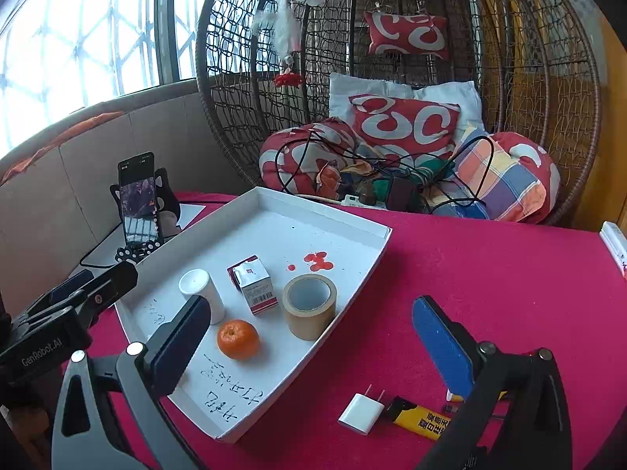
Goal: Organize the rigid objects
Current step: 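Open both tools, releasing the white bottle and tape roll in the tray, then grasp the blue binder clip with the left tool while the right tool grasps the black charger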
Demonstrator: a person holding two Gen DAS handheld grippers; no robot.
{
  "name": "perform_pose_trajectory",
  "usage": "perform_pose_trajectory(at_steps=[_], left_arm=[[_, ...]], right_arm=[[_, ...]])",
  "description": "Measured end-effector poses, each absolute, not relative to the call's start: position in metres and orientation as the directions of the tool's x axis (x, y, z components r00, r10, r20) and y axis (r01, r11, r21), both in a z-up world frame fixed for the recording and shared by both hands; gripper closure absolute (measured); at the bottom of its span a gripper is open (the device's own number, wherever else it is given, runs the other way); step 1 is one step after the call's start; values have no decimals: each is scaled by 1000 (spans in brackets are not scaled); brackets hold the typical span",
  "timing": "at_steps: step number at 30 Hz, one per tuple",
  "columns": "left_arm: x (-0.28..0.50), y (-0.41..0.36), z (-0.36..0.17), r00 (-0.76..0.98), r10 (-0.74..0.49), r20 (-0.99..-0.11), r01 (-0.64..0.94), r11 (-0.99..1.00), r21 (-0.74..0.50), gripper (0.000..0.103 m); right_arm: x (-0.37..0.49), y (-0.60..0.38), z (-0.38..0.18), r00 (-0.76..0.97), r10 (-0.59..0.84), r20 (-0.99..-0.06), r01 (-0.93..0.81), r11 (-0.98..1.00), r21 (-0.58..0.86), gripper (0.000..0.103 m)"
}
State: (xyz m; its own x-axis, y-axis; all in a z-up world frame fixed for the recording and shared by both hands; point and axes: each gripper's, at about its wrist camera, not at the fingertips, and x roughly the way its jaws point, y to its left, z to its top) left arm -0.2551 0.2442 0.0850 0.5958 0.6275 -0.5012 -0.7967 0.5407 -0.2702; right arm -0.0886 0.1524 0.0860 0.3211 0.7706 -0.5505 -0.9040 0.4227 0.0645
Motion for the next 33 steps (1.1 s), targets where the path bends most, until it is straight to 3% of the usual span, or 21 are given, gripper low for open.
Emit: perform_pose_trajectory(at_steps=[14, 25, 29, 30, 33], left_arm=[[-196, 187, 79, 692, 470, -548, -651, 734, -192, 0], [-136, 97, 50, 763, 70, -642, -232, 958, -171, 0], [-119, 65, 34, 724, -3, -689, -110, 987, -119, 1], [-116, 62, 30, 714, -12, -700, -103, 987, -122, 2], [-110, 62, 19, 687, -61, -724, -96, 980, -173, 22]], right_arm=[[-22, 93, 71, 433, 675, -597, -762, 628, 158, 0], [29, 4, 59, 538, 628, -562, -647, 735, 202, 0], [44, -32, 39, 548, 597, -586, -600, 769, 221, 0], [47, -39, 34, 549, 588, -595, -587, 777, 227, 0], [55, -55, 23, 535, 577, -617, -554, 791, 259, 0]])
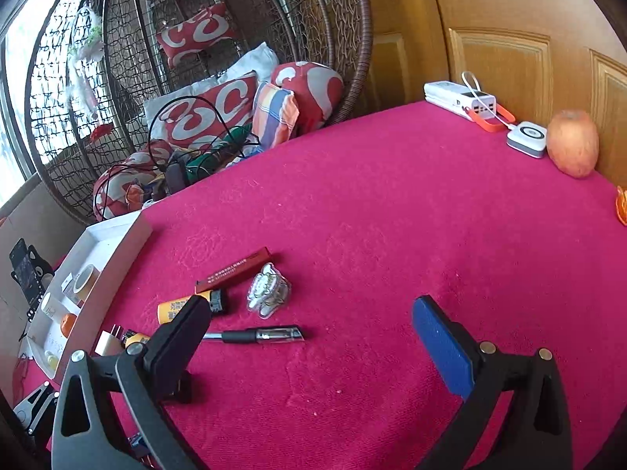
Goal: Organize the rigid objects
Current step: 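Grasp the blue binder clip with the left tool while the right tool grasps the black charger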
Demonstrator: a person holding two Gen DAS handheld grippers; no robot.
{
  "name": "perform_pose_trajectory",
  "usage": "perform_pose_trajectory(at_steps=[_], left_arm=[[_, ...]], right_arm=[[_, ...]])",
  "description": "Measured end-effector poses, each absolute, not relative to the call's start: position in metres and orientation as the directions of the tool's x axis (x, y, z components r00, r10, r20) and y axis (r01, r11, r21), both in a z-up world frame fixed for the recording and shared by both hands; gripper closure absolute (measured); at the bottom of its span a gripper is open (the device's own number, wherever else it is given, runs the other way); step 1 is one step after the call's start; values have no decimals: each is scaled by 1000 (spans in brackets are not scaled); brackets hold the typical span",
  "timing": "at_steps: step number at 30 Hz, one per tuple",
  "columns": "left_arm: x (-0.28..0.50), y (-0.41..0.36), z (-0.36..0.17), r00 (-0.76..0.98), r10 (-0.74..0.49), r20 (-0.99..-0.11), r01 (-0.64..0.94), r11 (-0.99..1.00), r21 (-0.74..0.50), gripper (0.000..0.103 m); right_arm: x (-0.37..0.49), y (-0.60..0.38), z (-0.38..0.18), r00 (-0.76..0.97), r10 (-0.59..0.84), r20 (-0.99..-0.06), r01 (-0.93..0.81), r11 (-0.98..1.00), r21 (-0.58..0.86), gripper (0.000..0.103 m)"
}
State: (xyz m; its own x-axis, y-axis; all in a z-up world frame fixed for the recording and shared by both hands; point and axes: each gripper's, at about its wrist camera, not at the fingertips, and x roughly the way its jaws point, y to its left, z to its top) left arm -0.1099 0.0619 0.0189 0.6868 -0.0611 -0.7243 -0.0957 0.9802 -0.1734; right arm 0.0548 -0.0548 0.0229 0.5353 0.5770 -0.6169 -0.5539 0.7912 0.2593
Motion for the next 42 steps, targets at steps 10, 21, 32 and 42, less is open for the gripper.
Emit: perform_pose_trajectory(at_steps=[10, 21, 32, 42], left_arm=[[-111, 59, 9, 652, -18, -758, -81, 992, -94, 80], [-139, 87, 17, 703, 24, -711, -178, 974, -143, 82], [-156, 94, 30, 735, 62, -676, -219, 964, -149, 82], [-166, 106, 45, 773, 88, -628, -251, 952, -175, 82]], right_arm=[[52, -49, 21, 490, 620, -613, -589, 754, 292, 0], [17, -6, 17, 307, 683, -663, -777, 582, 240, 0], [-17, 44, -1, 268, 610, -745, -864, 495, 95, 22], [-20, 34, 7, 293, 633, -716, -871, 486, 73, 52]])
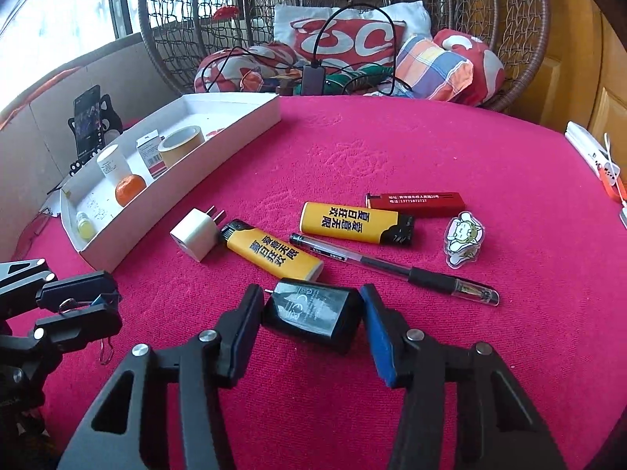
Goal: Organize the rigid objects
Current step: 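Grasp the blue binder clip with the left tool while the right tool grasps the black charger, then carry the binder clip and black charger over the tray with both tools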
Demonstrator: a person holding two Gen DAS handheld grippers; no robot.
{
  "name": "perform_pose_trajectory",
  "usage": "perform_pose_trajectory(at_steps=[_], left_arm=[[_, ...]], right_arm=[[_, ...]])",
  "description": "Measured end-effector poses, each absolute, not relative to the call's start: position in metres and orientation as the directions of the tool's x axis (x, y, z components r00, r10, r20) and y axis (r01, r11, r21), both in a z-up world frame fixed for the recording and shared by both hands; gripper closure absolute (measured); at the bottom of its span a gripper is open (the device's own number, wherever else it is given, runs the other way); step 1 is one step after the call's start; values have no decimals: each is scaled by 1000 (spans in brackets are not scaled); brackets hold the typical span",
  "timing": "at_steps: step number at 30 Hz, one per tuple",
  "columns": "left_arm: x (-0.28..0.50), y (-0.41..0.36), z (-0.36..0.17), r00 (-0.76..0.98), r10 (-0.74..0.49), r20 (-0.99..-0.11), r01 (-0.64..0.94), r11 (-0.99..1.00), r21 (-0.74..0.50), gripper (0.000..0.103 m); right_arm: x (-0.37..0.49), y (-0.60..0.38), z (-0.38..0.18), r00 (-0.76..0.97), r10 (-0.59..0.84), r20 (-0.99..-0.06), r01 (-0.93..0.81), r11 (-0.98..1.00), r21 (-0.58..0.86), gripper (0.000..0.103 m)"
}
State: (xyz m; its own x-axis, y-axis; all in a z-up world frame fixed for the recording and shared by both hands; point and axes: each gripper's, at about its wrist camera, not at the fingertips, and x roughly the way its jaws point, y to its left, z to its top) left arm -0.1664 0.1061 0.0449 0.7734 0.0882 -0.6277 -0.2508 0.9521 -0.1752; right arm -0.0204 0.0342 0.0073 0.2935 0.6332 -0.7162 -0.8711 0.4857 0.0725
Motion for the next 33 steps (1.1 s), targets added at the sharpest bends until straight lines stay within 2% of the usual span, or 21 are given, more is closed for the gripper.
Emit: perform_pose_trajectory(at_steps=[13, 25, 33], left_arm=[[-187, 125, 65, 803, 155, -575, -313, 932, -186, 82], [-229, 177, 83, 798, 305, -520, -464, 862, -206, 82], [-246, 210, 86, 764, 386, -517, -549, 810, -206, 82]], right_arm=[[-36, 39, 32, 303, 677, -671, -891, 451, 53, 52], [-37, 48, 54, 278, 720, -635, -909, 410, 68, 52], [-51, 69, 68, 242, 742, -625, -936, 348, 51, 52]])
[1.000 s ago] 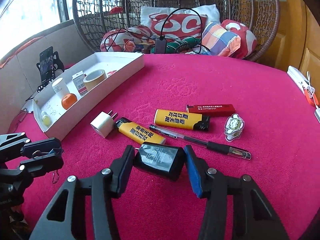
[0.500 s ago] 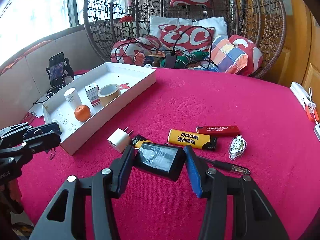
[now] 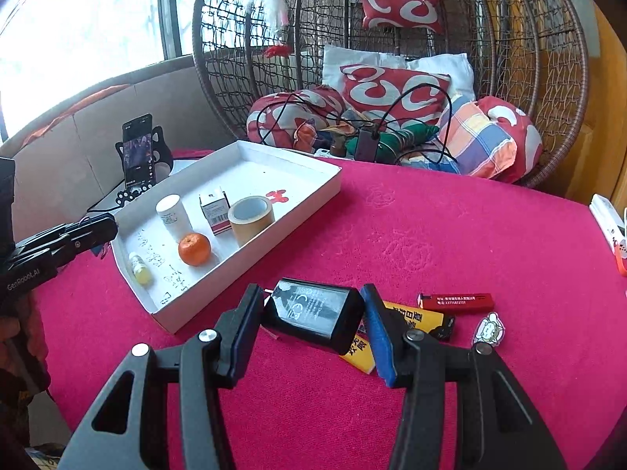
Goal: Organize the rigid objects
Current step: 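Carry the binder clip and black charger over the tray with both tools, then open both tools, dropping the clip and charger into the tray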
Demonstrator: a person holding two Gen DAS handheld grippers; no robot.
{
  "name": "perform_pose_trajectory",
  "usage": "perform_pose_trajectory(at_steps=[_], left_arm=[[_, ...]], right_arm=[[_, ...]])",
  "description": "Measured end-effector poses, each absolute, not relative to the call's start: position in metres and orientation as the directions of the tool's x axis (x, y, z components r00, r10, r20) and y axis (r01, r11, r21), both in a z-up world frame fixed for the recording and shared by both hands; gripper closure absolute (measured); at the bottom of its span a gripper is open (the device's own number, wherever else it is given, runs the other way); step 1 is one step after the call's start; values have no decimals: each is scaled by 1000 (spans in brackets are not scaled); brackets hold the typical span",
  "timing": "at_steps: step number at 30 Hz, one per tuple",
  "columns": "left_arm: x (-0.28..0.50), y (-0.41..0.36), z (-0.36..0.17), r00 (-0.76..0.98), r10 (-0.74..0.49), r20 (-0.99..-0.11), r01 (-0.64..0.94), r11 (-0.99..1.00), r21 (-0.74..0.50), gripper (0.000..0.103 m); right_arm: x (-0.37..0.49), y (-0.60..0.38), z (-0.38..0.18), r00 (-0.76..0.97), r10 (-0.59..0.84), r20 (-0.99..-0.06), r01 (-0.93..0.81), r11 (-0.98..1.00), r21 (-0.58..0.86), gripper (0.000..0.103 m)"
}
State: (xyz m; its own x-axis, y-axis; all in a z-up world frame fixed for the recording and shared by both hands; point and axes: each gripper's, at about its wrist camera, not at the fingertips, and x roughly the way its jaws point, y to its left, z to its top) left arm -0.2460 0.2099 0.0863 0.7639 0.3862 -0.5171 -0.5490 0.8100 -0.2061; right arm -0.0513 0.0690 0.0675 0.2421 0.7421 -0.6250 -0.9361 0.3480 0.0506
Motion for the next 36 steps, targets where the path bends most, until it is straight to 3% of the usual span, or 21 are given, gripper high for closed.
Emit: perform_pose_trajectory(at_steps=[9, 24, 25, 27, 28, 29, 30, 35, 36], left_arm=[[-232, 257, 91, 663, 534, -525, -670, 736, -98, 82], [-207, 329, 75, 509, 644, -570, -817, 571, -84, 82], [-208, 329, 75, 506, 651, -566, -820, 566, -83, 77], [-211, 328, 77, 492, 667, -560, -833, 548, -78, 51], [-212, 328, 79, 479, 679, -556, -842, 535, -73, 22], [-215, 327, 81, 468, 691, -550, -851, 520, -71, 6], [-219, 326, 83, 456, 706, -541, -862, 502, -71, 2], [-243, 310, 85, 447, 731, -515, -886, 442, -141, 0], [-247, 305, 83, 458, 727, -512, -883, 440, -166, 0]], right_arm=[[-87, 121, 86, 185, 784, -592, -976, 219, -16, 52], [-134, 211, 48, 72, 775, -628, -996, 88, -5, 52], [-135, 212, 43, 80, 775, -627, -996, 90, -16, 52], [-135, 212, 37, 90, 775, -626, -995, 98, -22, 49], [-134, 210, 35, 92, 776, -624, -995, 103, -18, 35], [-134, 208, 35, 96, 778, -621, -994, 108, -18, 24], [-134, 205, 37, 103, 785, -611, -993, 115, -20, 11], [-138, 184, 52, 120, 830, -545, -992, 115, -43, 7], [-139, 179, 54, 118, 838, -533, -993, 112, -44, 0]])
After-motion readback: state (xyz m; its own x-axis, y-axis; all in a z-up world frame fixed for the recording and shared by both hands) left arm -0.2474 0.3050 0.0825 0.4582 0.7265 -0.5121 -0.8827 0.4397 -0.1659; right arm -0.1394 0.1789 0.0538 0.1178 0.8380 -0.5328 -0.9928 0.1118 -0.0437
